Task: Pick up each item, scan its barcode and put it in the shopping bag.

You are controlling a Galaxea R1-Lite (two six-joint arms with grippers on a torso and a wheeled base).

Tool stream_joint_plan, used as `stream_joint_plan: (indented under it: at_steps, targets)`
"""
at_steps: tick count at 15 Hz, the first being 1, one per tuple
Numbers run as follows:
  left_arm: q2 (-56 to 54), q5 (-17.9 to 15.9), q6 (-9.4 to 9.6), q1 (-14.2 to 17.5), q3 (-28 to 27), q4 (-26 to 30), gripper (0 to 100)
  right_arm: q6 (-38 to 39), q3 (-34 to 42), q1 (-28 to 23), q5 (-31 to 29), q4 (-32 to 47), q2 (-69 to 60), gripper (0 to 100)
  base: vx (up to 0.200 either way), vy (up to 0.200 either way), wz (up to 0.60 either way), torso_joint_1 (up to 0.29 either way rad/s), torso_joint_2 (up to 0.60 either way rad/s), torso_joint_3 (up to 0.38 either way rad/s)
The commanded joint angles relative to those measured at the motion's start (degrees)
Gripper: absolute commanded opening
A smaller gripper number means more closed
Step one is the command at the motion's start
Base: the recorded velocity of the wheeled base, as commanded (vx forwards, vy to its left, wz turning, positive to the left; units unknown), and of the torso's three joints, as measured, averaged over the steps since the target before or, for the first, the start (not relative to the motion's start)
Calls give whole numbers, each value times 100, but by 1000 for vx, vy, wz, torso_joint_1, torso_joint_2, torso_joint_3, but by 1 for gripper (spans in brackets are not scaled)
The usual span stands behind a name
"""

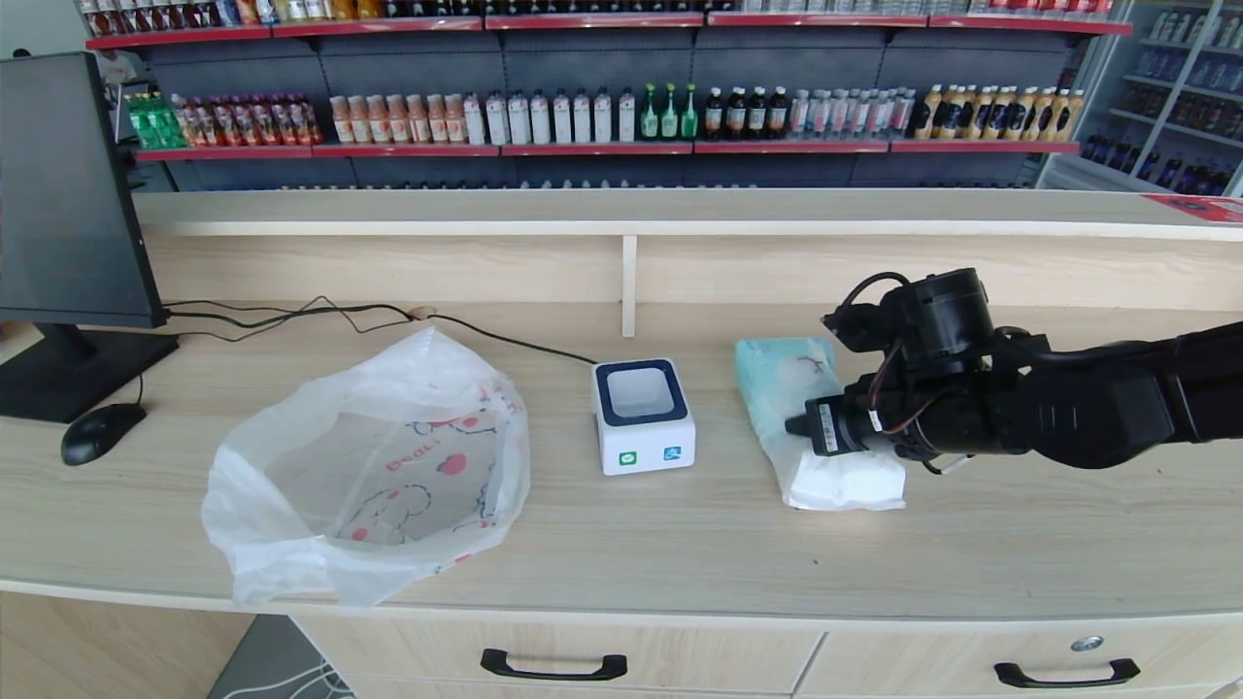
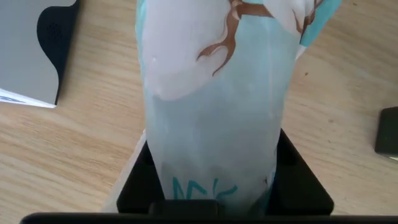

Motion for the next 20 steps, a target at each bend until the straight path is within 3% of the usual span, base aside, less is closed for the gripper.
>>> stream_joint_plan:
  at_steps: [1,10,20]
  targets:
    - [0,2,-4,1,0,-4,100,-7,93,48,-2,23,-129,0,0,0,0,0,0,0]
    - [0,2,-4,10,0,-4,100,-95,365,75,16,6,-876,0,0,0,0,0,0,0]
    - [0,11,-4,10,0,-4,100,-77,2070,382,42,-47,-3197,0,0,0,0,0,0,0]
